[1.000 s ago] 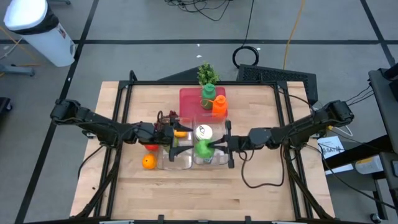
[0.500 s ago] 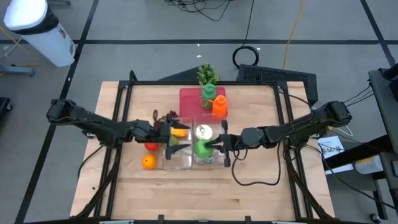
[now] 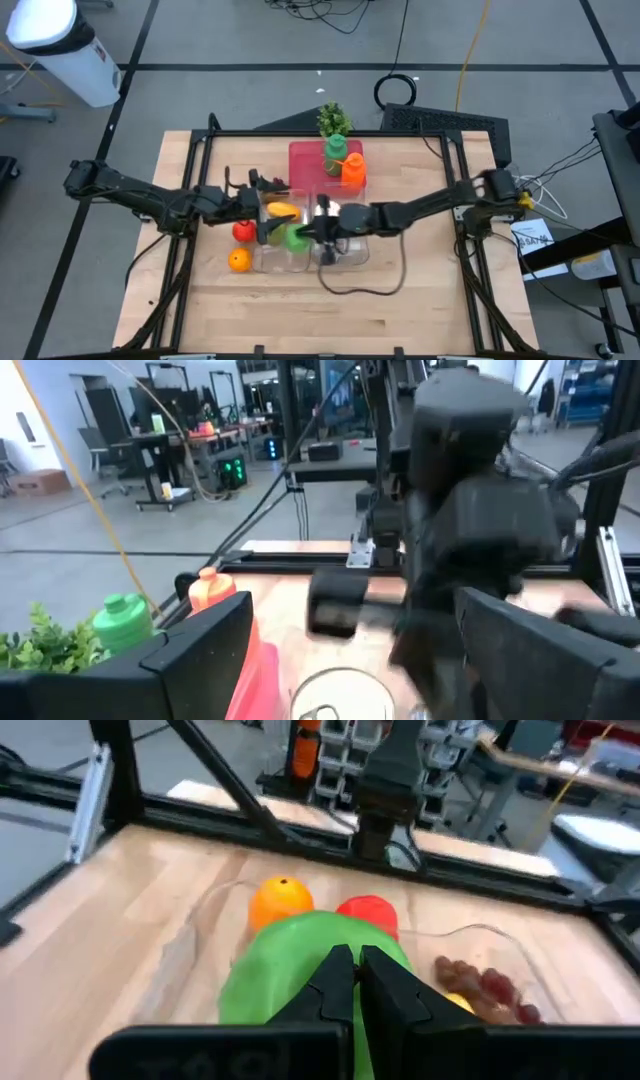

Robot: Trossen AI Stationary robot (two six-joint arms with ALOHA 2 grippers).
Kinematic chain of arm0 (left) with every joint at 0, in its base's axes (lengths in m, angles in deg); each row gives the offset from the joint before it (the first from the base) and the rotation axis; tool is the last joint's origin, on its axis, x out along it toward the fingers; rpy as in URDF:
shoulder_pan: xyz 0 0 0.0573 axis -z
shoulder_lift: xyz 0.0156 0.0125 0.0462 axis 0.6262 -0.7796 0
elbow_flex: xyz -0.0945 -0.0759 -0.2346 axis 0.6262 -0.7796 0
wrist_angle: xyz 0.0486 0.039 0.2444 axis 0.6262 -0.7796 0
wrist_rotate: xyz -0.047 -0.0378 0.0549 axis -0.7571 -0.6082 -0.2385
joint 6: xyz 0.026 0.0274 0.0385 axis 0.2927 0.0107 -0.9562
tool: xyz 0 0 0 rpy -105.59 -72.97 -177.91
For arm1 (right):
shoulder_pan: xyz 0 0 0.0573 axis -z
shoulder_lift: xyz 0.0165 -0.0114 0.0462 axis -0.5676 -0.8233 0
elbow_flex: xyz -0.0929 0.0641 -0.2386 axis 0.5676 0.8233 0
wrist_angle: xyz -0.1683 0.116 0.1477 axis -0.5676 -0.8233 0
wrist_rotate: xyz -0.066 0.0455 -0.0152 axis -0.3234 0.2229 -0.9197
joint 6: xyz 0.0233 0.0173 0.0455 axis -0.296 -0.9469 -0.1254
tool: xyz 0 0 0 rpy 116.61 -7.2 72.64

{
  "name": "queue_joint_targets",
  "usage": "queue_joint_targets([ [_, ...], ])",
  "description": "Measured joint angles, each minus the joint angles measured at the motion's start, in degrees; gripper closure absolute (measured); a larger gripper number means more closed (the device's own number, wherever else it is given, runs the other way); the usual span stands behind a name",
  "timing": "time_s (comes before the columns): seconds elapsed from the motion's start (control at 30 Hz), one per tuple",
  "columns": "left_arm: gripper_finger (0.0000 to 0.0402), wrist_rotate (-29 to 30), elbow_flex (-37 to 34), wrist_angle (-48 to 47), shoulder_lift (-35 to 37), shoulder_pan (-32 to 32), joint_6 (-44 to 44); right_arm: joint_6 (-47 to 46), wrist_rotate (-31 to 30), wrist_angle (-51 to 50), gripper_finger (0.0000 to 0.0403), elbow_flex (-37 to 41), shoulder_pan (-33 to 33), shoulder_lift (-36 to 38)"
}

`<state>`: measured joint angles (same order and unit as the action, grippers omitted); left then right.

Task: Pick & Place Food Item
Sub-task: Put the green apple into the left transparent bin

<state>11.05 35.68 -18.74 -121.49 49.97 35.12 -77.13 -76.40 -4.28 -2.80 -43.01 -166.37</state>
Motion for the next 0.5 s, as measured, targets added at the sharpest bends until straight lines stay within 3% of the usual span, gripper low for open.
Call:
queue_joint_targets([
  [0.2,0.005,-0.01,0.0,-1.95,0.0,0.03,0.11,0.83,0.71,-7.52,0.0403,-7.08,2.64,-7.62],
  [0.5,0.005,-0.04,0.0,-2.25,0.0,0.03,1.6,2.77,0.64,-9.04,0.0403,-7.68,4.48,-9.14],
])
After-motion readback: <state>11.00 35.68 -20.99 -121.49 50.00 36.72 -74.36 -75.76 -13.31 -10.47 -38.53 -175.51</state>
